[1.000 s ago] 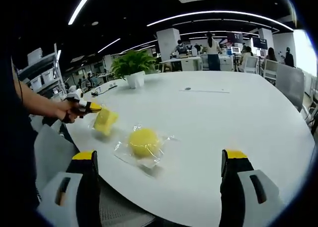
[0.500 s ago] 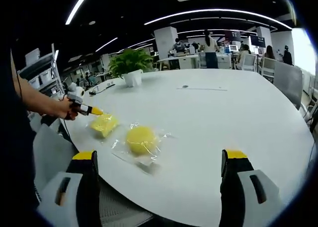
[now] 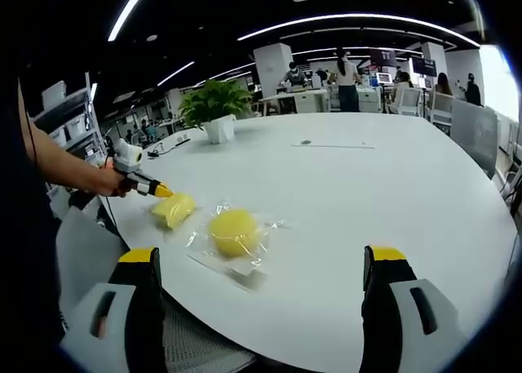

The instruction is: Compare the silicone blocks by pressing each to a similar depth, holding the contact briefly, and releasing to observe deformation and rebound differences across the visible hardness samples.

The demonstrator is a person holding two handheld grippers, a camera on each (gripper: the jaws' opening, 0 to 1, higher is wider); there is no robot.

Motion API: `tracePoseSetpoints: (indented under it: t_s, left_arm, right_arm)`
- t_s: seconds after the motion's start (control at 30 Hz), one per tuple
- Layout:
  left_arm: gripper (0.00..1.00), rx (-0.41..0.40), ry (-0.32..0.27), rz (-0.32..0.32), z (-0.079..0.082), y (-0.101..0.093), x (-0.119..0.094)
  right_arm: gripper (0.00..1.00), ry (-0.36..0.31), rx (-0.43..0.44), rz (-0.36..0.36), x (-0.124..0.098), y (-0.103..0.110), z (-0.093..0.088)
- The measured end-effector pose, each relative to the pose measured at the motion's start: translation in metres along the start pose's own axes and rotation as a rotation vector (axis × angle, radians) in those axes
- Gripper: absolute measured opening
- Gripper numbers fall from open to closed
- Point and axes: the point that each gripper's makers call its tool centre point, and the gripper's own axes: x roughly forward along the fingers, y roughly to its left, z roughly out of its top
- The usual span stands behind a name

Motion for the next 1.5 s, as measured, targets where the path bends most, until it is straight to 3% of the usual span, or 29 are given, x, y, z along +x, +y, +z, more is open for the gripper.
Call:
tracePoseSetpoints:
  t_s: [0.3, 0.37, 0.47, 0.57, 0.7, 0.8, 1.03, 1.3, 1.5]
  left_arm:
    - [0.0, 0.034, 0.028, 0.017, -0.005, 0.004, 0.003]
    - [0.01, 0.09, 0.021, 0.039, -0.003, 0.007, 0.002]
    - [0.05, 0.061, 0.003, 0.052, -0.003, 0.009, 0.0]
    - [0.28, 0.043, -0.03, 0.131, 0.001, 0.026, -0.005]
    - [0.83, 0.051, -0.062, 0.171, 0.004, 0.035, -0.014]
    - [1.0, 0.012, -0.109, 0.166, 0.011, 0.034, -0.025]
    - [1.0, 0.023, -0.17, 0.11, 0.023, 0.016, -0.055]
    - [1.0, -0.02, -0.256, 0.087, 0.018, -0.004, -0.093]
    - [1.0, -0.054, -0.29, 0.112, 0.011, -0.012, -0.12]
  right_arm:
    - [0.96, -0.005, 0.005, -0.001, 0.0, 0.001, 0.002]
    - [0.96, -0.002, 0.01, -0.001, 0.0, 0.001, 0.001]
    - [0.96, -0.001, 0.015, 0.001, 0.0, 0.001, 0.0]
    - [0.96, -0.008, 0.016, -0.004, 0.0, 0.001, 0.002]
    - [0.96, -0.005, 0.017, -0.005, 0.001, 0.001, 0.0]
    - [0.96, -0.004, -0.002, -0.008, 0.002, 0.0, 0.002]
    - [0.96, 0.008, -0.024, -0.004, 0.008, -0.003, 0.005]
    - [0.96, 0.01, -0.047, 0.011, 0.014, -0.006, 0.007]
    - [0.96, 0.011, -0.063, 0.021, 0.014, -0.002, 0.01]
